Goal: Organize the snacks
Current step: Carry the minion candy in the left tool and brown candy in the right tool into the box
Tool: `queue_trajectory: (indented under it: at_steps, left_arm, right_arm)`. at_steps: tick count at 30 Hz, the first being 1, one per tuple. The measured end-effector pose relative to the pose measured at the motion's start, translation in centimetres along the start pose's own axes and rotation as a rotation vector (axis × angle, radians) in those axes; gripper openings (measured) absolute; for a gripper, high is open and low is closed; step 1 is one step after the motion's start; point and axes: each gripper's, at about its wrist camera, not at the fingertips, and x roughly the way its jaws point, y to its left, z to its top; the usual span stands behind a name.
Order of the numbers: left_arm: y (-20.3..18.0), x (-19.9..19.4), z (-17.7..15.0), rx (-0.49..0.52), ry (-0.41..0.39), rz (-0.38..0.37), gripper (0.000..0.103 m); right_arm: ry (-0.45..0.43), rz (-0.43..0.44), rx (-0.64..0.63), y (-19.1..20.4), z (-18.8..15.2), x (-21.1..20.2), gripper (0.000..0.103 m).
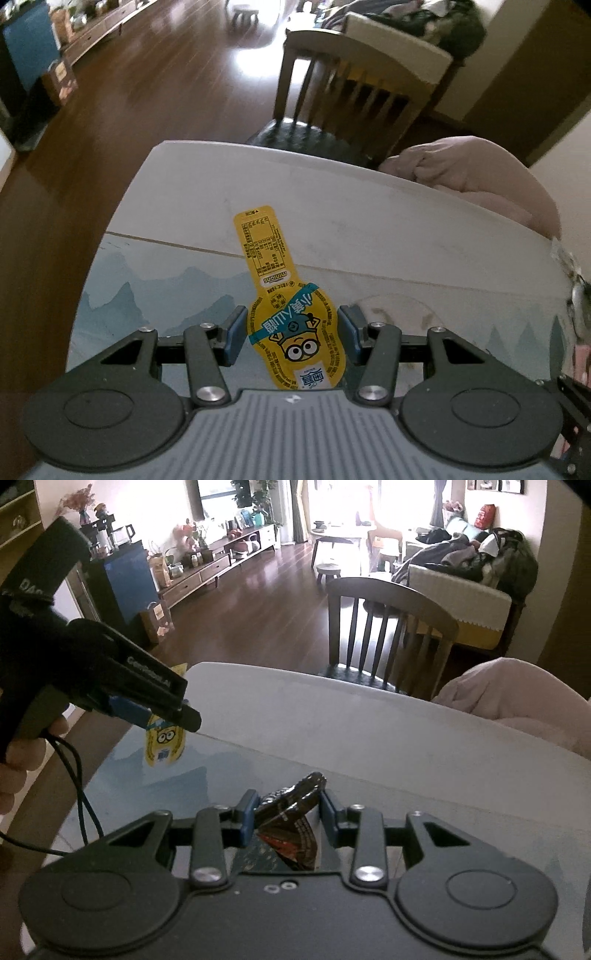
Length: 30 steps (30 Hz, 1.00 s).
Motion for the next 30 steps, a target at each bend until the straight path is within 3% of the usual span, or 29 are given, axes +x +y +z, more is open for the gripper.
queue_trajectory:
  at_steps: [15,23,30]
  left_arm:
    - [-0.1,-8.0,-8.8,0.204,0.007,-0.044,0.052]
    - [0.5,-8.6,-14.5,0.280,0.060,-0.074,0.052]
    - [0.8,-6.6,-19.4,0.332,0.129,-0.090,0.052]
  right_arm:
    - [-0.010,0.040,0.013,3.2,-4.8,-6.0,0.035]
    - [0.017,0.046,0.044,4.0,-8.4,-7.0,0.035]
    - [0.056,0.059,0.081,5.2,-13.8,-6.9,0.035]
